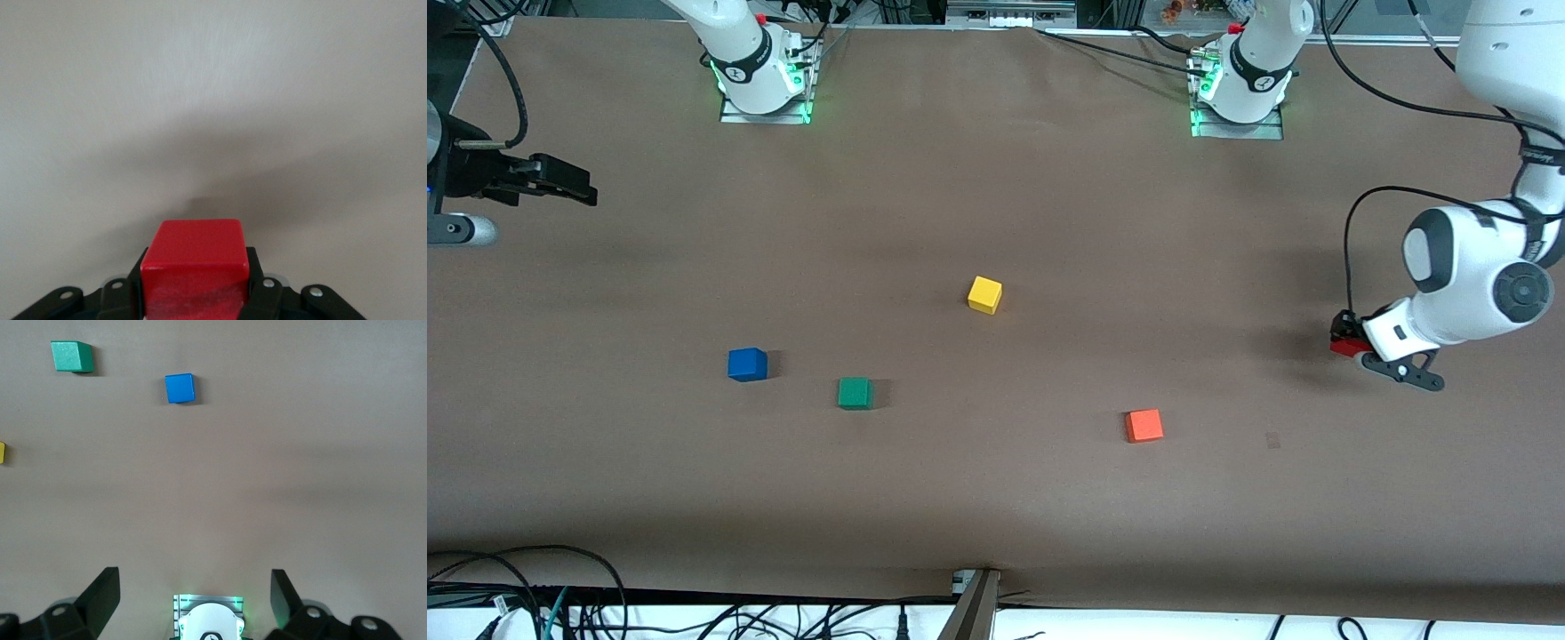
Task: Pass red block to right arm, stack on blue
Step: 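Close the left gripper on the red cube, then carry the red cube toward the right gripper while the right gripper approaches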
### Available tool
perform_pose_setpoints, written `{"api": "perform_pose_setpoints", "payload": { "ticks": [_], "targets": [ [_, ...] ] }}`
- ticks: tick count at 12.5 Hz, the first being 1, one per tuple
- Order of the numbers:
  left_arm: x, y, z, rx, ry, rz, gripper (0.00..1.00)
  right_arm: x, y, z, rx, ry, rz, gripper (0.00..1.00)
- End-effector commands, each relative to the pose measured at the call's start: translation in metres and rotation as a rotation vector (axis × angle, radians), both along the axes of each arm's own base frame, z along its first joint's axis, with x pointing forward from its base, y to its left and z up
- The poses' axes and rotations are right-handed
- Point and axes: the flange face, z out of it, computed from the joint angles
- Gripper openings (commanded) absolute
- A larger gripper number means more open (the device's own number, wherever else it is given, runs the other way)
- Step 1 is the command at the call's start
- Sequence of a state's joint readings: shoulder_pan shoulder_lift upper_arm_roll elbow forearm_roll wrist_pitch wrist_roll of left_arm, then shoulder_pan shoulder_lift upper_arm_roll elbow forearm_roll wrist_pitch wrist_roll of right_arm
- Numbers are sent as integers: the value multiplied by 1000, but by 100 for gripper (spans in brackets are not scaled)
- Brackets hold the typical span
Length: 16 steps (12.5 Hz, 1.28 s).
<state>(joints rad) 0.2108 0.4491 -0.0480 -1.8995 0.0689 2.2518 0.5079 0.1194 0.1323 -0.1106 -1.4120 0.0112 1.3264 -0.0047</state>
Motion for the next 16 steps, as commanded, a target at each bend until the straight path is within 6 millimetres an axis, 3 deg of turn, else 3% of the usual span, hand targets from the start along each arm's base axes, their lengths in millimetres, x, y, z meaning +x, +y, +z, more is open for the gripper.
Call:
{"api": "perform_pose_setpoints", "payload": {
  "ticks": [1,3,5,7,9,14,16],
  "targets": [
    [25,-31,35,-37,-48,-176,2,4,2,0,1,-5,11,100],
    [31,-60,40,-177,-87,-251,3,9,14,-7,1,-6,29,100],
    [34,-80,41,-328,-147,-348,4,13,38,-20,-1,14,71,100],
    [36,-110,45,-464,-208,-398,9,13,48,-23,2,25,86,100],
    [37,-143,51,-601,-283,-465,10,19,57,-39,37,52,92,100],
    [36,-221,73,-971,-593,-539,9,47,101,-124,366,211,50,100],
    [36,-271,102,-1075,-690,-601,6,63,119,-154,559,235,-12,100]
  ]
}}
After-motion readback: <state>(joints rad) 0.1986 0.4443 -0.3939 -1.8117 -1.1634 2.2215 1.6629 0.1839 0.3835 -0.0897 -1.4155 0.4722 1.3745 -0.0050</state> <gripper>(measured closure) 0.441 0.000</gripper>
